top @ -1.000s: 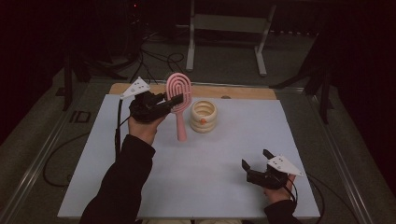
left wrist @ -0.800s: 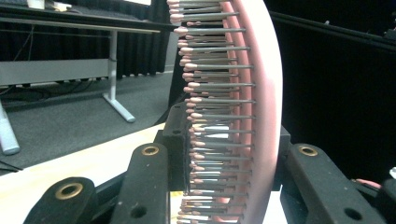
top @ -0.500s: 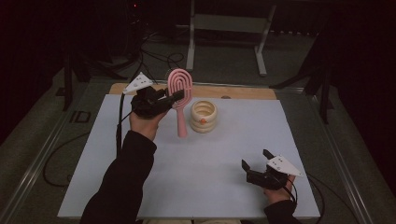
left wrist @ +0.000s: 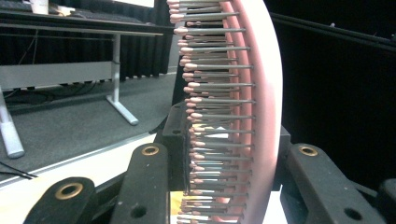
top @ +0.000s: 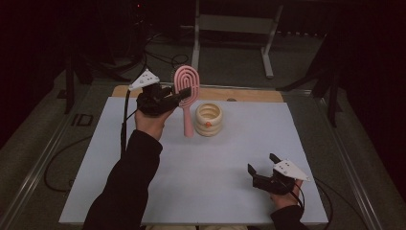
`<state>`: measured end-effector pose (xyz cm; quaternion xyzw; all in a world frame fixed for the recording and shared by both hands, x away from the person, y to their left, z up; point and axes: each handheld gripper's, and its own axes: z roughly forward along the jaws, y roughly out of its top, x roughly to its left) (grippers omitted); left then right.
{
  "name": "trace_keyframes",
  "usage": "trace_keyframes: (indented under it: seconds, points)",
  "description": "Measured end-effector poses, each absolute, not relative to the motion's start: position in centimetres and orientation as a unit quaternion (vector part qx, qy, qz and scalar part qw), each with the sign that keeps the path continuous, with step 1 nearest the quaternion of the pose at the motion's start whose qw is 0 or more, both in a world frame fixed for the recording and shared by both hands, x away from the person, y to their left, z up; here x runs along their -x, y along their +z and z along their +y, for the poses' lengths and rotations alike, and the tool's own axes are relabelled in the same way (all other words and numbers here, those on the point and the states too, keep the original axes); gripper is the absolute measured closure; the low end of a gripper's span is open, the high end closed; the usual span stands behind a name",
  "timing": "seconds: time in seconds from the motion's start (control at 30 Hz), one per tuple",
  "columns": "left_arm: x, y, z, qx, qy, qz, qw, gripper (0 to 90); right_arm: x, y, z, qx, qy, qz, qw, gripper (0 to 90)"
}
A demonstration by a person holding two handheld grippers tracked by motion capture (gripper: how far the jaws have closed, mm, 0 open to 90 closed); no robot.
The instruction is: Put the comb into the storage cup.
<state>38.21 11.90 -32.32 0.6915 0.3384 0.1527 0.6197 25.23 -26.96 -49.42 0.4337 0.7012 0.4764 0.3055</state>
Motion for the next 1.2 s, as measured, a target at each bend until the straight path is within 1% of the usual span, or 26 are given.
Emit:
trace_keyframes:
  seconds: [1.2]
  points:
    - [-40.4,-31.7,10.5,-0.694,0.177,0.352,0.603,65.2,-25.3,-49.5,-27.2,-0.438,0.479,0.698,0.303,7.9]
